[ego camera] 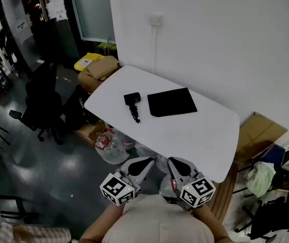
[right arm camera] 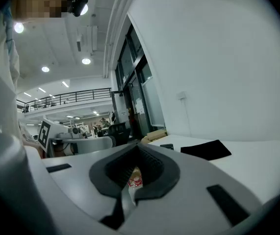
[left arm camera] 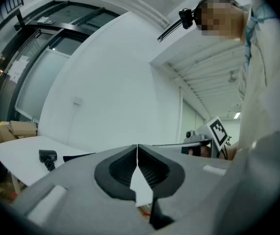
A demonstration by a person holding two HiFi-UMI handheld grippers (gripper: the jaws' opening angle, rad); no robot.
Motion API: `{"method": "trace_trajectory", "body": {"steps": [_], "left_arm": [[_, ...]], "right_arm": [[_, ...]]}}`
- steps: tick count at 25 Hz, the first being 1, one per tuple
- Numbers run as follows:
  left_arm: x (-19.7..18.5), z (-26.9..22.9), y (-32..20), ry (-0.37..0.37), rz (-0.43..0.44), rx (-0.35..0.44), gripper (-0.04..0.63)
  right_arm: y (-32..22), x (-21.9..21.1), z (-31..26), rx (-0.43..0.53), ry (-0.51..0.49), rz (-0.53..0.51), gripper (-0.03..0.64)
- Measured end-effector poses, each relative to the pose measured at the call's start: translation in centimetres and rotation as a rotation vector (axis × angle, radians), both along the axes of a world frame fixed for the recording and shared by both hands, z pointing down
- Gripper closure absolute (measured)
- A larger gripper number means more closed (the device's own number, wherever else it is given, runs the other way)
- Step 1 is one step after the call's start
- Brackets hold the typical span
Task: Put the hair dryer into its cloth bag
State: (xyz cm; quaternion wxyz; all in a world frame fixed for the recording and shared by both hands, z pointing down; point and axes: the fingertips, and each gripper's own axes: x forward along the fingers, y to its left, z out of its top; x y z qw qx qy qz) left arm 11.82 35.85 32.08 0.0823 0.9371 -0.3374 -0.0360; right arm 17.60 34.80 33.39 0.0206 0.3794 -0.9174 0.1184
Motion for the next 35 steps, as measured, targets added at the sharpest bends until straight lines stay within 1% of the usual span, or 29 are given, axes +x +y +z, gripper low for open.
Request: {"method": "trace_trajectory", "body": {"steps": [6, 11, 15, 23, 30, 35], "left_arm": [[0.1, -0.1, -0.4, 0.004, 0.005, -0.005, 0.586], [0.3, 0.1, -1.2, 0.013, 0.017, -0.014, 0.586], [0.6, 0.1, -2.0, 0.014, 0.027, -0.013, 0.585], [1.4, 0.5, -2.9, 0.007, 0.049, -0.026, 0.585], [1.5, 0.7, -3.6, 0.004, 0.051, -0.033, 0.584], [0.9, 0.9, -4.9, 0.003, 0.041, -0.033, 0.584]], "right_arm": [[-0.4, 0.1, 0.1, -0.016, -0.005, 0.01, 0.601], [-1.2, 0.3, 0.1, -0.026, -0.045, 0.004, 0.601], [-2.0, 0.5, 0.1, -0.019, -0.042, 0.018, 0.6], [-2.9, 1.4, 0.6, -0.04, -0.052, 0.047, 0.598], [-3.5, 1.9, 0.8, -0.043, -0.055, 0.054, 0.598], [-4.8, 1.1, 0.8, -0.044, -0.058, 0.045, 0.598]]}}
